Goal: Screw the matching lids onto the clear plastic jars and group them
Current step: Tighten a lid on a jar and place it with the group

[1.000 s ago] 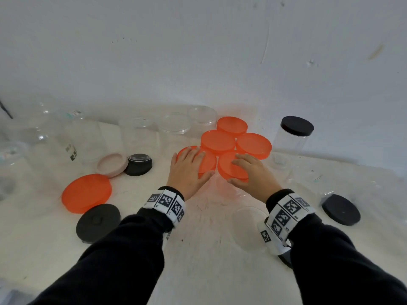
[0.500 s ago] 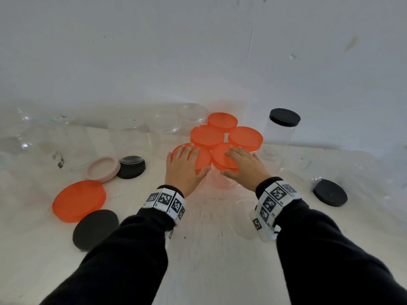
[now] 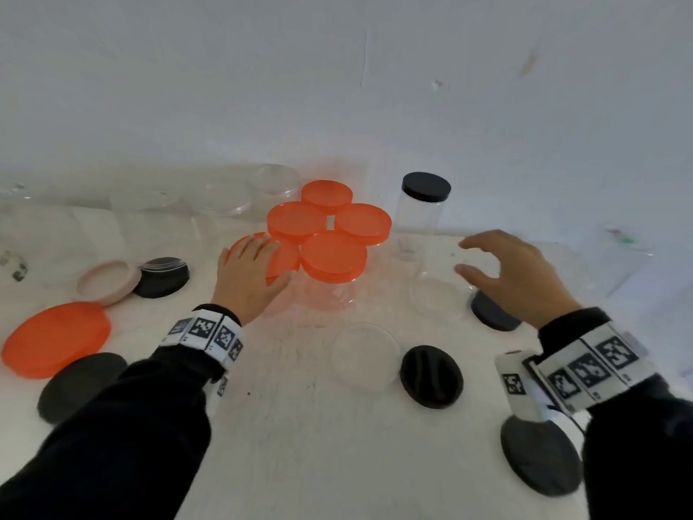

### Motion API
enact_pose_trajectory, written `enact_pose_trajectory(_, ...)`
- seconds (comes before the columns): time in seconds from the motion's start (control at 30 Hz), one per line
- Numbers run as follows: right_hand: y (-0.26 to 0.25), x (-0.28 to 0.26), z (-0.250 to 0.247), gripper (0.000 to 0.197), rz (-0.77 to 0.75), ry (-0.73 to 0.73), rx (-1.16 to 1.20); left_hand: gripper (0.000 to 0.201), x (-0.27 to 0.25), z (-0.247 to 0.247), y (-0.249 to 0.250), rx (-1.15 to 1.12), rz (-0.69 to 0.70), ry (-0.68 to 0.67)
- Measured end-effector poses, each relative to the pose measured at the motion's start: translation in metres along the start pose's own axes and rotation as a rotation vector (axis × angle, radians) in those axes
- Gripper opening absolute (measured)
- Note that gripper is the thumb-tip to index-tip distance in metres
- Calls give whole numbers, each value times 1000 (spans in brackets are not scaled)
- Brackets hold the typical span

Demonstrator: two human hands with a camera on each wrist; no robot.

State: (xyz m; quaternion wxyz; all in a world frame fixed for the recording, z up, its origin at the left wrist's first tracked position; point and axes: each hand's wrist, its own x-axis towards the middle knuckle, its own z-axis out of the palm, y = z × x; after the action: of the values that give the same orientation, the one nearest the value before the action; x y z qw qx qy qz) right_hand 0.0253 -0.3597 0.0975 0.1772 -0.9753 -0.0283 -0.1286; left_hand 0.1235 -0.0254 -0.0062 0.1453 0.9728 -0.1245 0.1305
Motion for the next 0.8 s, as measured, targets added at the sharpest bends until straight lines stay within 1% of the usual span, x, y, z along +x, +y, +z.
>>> enact_pose_trajectory(0.1,53,-7,-12,36,156,7,-47,93,1,0,-1,-19,-1,-14)
enact_pose_trajectory(0.17,82,-11,-15,44,218,-51,-105,95,2,-2,-3,-40,7,-22)
enact_pose_trajectory(0.23,105,-15,-16,54,260,-124,-167,93,2,-5,-1,-107,26,6)
enact_pose_trajectory(0.33,130,-16,-13,67,287,-175,-220,80,-5,-15,14,-280,37,153)
enact_pose_trajectory(0.4,142,-16,-10,73,293,-199,-239,66,-10,-21,33,-342,98,250)
enact_pose_trajectory(0.47,151,-14,-6,76,297,-224,-238,54,-14,-22,60,-383,184,263)
enact_pose_trajectory(0.5,154,-14,-3,78,301,-233,-231,51,-16,-19,74,-401,228,231)
enact_pose_trajectory(0.57,160,-13,0,81,314,-259,-230,50,-23,-12,105,-428,304,101)
enact_pose_trajectory(0.63,164,-14,1,84,323,-285,-243,52,-32,-2,134,-443,358,-113)
enact_pose_trajectory(0.7,167,-15,2,88,306,-300,-277,58,-39,8,158,-407,414,-325)
enact_pose_trajectory(0.73,168,-16,2,90,288,-298,-301,59,-41,12,168,-367,435,-406)
enact_pose_trajectory(0.8,171,-17,2,96,267,-292,-322,52,-44,18,185,-280,459,-516)
